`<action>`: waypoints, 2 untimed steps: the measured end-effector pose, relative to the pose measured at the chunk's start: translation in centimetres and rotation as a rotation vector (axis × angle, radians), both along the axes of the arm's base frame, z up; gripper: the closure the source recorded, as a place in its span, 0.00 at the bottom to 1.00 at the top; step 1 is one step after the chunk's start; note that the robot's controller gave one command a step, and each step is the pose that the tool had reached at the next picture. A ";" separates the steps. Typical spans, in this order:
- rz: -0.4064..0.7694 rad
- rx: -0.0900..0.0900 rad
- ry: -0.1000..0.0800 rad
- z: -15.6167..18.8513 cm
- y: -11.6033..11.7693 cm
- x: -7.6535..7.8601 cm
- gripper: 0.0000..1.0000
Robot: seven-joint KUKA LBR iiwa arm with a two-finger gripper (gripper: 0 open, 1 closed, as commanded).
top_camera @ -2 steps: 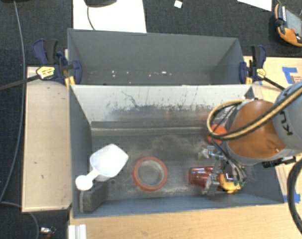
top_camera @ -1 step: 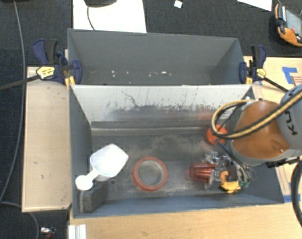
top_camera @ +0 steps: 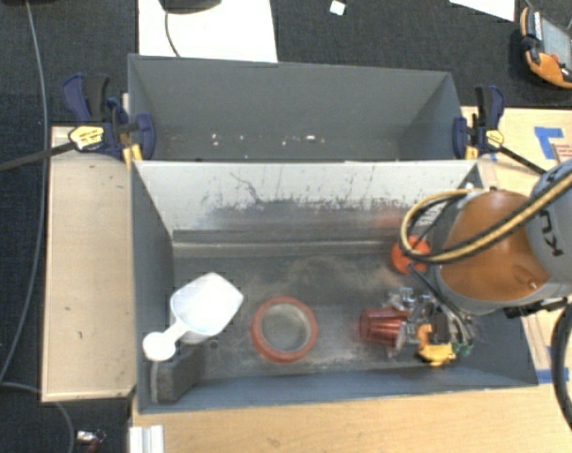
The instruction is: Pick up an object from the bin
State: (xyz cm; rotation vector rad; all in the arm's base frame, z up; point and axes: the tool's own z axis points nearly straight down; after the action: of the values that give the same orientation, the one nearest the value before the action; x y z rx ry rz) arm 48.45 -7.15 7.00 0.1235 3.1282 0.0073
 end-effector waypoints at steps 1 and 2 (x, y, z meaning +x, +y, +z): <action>0.000 0.001 0.009 3.1 0.1 -0.3 1.00; -0.001 0.001 0.008 6.9 0.0 -0.2 1.00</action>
Offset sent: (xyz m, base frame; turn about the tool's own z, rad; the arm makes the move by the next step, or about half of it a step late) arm -0.0024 0.0005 0.0841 0.0002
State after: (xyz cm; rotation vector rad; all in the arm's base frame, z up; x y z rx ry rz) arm 48.25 -7.11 13.88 0.1257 3.1362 0.0087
